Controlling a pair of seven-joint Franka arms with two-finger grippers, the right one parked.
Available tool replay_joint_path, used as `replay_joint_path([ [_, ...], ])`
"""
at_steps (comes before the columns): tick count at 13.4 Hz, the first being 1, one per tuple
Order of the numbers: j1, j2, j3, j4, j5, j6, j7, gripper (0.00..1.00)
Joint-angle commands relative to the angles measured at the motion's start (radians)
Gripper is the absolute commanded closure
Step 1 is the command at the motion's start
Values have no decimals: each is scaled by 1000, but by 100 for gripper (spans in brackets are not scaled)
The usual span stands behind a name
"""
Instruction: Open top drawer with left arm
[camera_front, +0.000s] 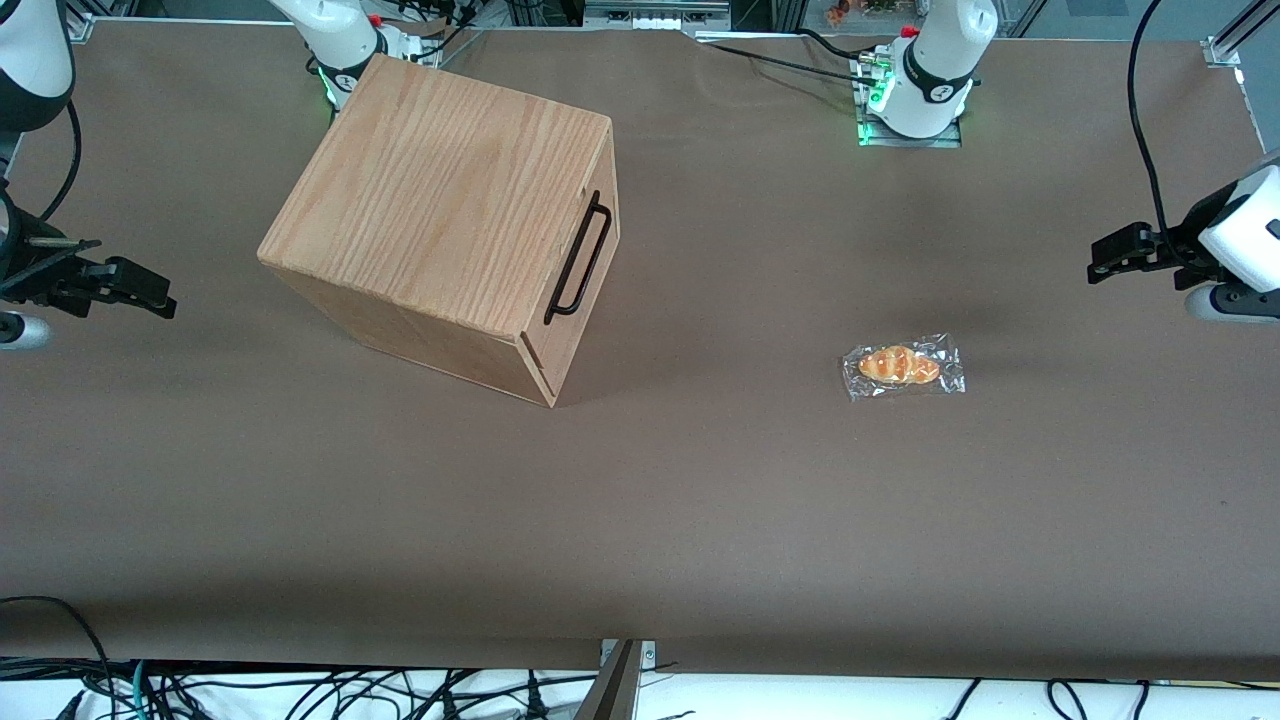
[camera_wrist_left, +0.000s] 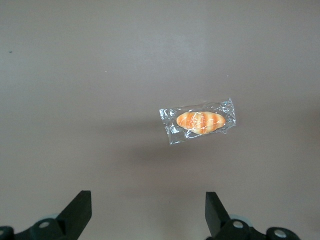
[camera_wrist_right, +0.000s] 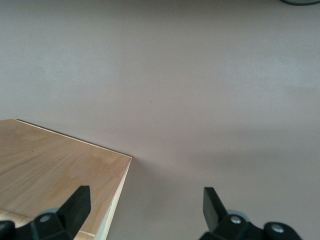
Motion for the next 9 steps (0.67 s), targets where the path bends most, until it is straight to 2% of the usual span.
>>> replay_joint_path([
  [1,-10,-15,18,-24,28,7,-1,0],
  [9,-10,-12,28,-51,28,9,-1,0],
])
